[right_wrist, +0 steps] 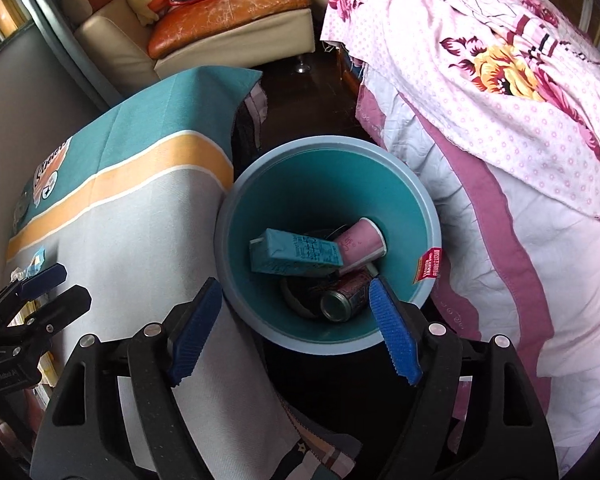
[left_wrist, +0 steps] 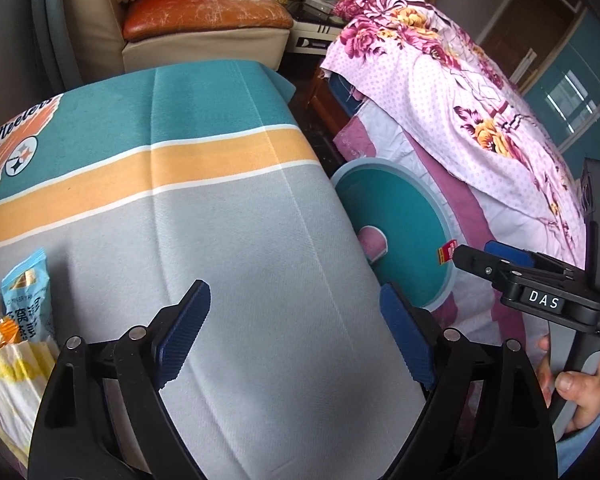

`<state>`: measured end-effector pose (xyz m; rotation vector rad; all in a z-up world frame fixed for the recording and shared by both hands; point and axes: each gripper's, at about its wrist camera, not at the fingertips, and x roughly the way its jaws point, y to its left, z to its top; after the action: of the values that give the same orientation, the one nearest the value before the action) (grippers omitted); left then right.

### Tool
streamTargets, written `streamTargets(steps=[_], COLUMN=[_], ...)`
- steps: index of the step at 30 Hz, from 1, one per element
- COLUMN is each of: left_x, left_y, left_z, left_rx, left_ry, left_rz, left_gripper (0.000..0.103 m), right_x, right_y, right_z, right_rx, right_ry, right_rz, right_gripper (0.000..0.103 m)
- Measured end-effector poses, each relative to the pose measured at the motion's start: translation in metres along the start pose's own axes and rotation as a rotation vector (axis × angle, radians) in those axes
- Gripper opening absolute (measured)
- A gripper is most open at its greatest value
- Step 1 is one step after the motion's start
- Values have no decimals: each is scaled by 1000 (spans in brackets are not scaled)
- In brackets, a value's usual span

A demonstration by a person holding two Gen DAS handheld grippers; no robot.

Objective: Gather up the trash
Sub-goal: 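Move both open grippers back over the cluttered table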

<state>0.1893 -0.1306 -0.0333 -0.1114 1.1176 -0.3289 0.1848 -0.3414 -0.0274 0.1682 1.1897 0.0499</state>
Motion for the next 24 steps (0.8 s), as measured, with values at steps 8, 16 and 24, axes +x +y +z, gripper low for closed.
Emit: streamTargets(steps=[8,16,24], left_x=[-50,-102,-137], left_y=[48,109,169], left_z=[-28,-64,-102], left_rx=[-43,-112,-209], left_ry=[-44,-98,-123], left_rz=[36,69,90], left_gripper=[88,88,88], right_x=[-17,-23,-26], right_y=[64,146,230], right_z=[-22,-46,-75], right_rx=[-91,-208,-337], right_ry=[4,36,75], right_rz=[27,70,125], right_gripper=[76,76,76])
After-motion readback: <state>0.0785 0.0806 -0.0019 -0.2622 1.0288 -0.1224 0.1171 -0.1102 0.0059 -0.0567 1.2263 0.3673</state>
